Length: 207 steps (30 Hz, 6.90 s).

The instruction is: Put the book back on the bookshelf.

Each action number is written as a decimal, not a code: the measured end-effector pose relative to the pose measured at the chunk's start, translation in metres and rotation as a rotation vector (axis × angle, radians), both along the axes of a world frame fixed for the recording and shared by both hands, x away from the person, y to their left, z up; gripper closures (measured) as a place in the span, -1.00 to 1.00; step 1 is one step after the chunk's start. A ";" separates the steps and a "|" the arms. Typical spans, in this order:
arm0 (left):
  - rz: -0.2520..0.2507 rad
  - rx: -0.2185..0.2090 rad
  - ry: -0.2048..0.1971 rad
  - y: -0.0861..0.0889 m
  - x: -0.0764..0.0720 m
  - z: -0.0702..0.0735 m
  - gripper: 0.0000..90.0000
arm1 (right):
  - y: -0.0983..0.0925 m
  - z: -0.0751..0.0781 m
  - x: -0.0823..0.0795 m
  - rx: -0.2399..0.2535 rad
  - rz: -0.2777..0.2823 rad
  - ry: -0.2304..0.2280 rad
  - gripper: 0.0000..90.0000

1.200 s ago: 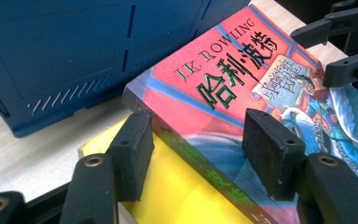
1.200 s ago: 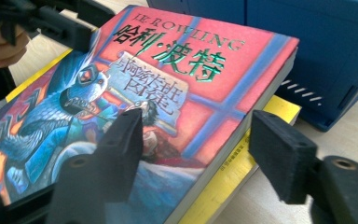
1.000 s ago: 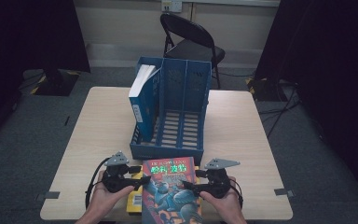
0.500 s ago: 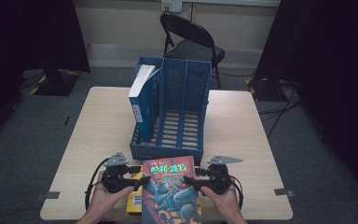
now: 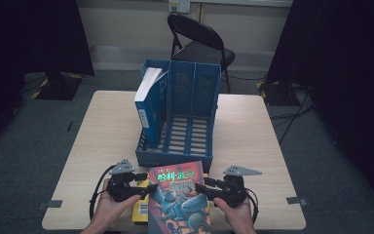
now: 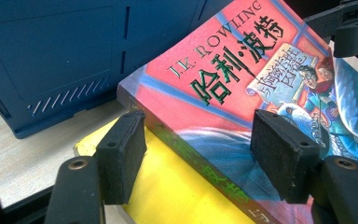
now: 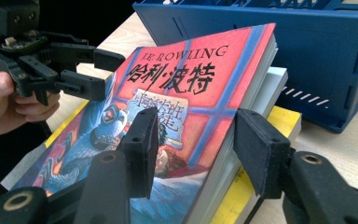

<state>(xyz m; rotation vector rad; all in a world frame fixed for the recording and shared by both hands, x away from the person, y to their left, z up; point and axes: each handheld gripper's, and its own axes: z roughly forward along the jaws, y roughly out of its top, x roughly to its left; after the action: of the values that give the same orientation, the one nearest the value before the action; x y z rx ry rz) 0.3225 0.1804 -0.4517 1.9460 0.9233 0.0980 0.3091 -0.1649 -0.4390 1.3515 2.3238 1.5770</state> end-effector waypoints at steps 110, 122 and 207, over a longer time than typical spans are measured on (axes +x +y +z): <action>-0.083 -0.277 0.108 0.006 0.017 0.028 0.20 | 0.039 0.034 0.029 0.108 0.187 -0.082 0.77; -0.140 -0.315 0.017 0.000 0.013 0.061 0.47 | 0.050 0.063 0.024 0.128 0.201 -0.164 0.77; -0.054 -0.275 -0.280 -0.004 -0.023 0.098 0.59 | 0.045 0.077 0.027 0.081 0.137 -0.365 0.16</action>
<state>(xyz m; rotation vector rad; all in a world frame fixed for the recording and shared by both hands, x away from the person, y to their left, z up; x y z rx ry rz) 0.2993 0.1763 -0.3540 1.6508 0.6612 0.1962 0.3361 -0.1203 -0.3616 0.8393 2.1867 1.7946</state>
